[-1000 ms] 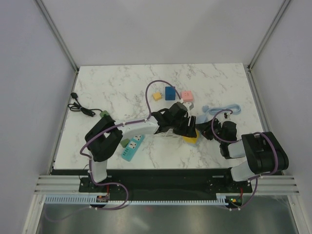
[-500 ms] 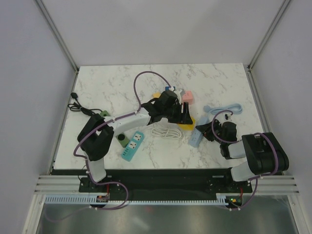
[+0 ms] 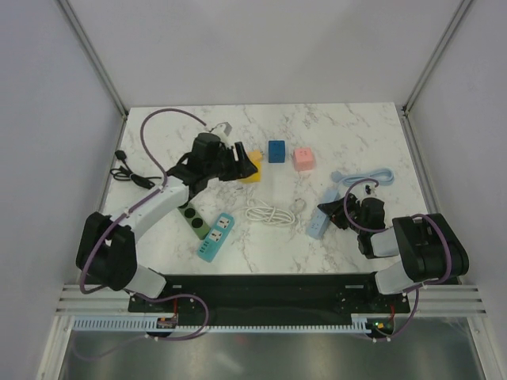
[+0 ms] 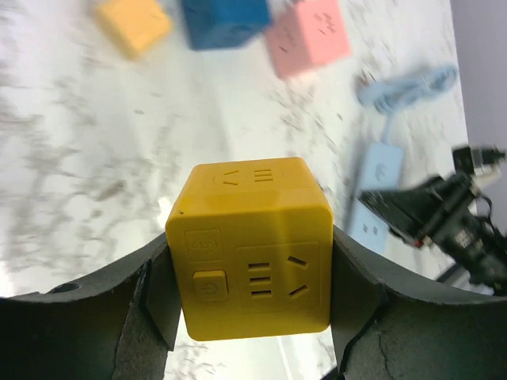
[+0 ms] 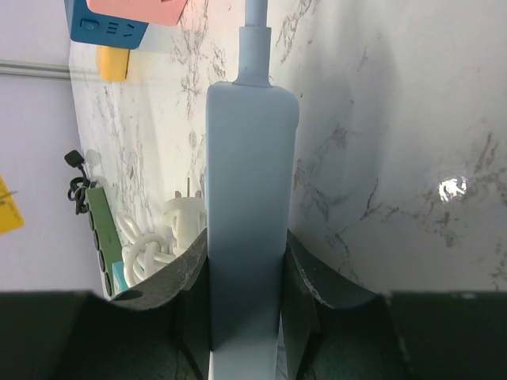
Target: Pull the plug off the socket
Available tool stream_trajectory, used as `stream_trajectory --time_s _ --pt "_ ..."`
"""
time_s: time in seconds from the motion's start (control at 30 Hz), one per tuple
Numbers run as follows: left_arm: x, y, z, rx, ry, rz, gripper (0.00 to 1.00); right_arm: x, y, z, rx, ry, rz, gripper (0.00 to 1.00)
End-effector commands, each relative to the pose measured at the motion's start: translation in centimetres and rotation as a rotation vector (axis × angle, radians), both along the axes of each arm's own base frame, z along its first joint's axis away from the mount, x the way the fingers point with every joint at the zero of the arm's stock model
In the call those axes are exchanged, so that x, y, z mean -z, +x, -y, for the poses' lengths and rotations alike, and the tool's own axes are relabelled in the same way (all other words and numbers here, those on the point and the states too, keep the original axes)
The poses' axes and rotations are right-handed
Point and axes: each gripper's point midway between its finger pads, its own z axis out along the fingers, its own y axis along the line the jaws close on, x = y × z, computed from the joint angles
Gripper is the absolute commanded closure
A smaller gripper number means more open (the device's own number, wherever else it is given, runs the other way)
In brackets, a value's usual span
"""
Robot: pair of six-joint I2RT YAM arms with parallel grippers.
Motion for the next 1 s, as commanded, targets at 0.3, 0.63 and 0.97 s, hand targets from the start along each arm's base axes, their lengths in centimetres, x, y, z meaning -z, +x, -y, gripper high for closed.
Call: stream_trajectory --time_s 0.3,0.63,0.97 --pt "-4.0 11.2 -8.5 -0.443 -0.271 0.1 0.98 -0.8 0.6 0.1 -0.02 -0.034 0.079 1.0" --pt "-0.9 17.1 -7.8 -0.517 -0.549 0.126 0.98 -0.9 0.5 0.0 -0.026 -0.03 0.084 1.0" --pt "5.8 18.1 -8.8 -0.669 -0.519 -0.004 0.77 -0.9 0.5 -0.3 -0.035 -0.021 0.087 1.0"
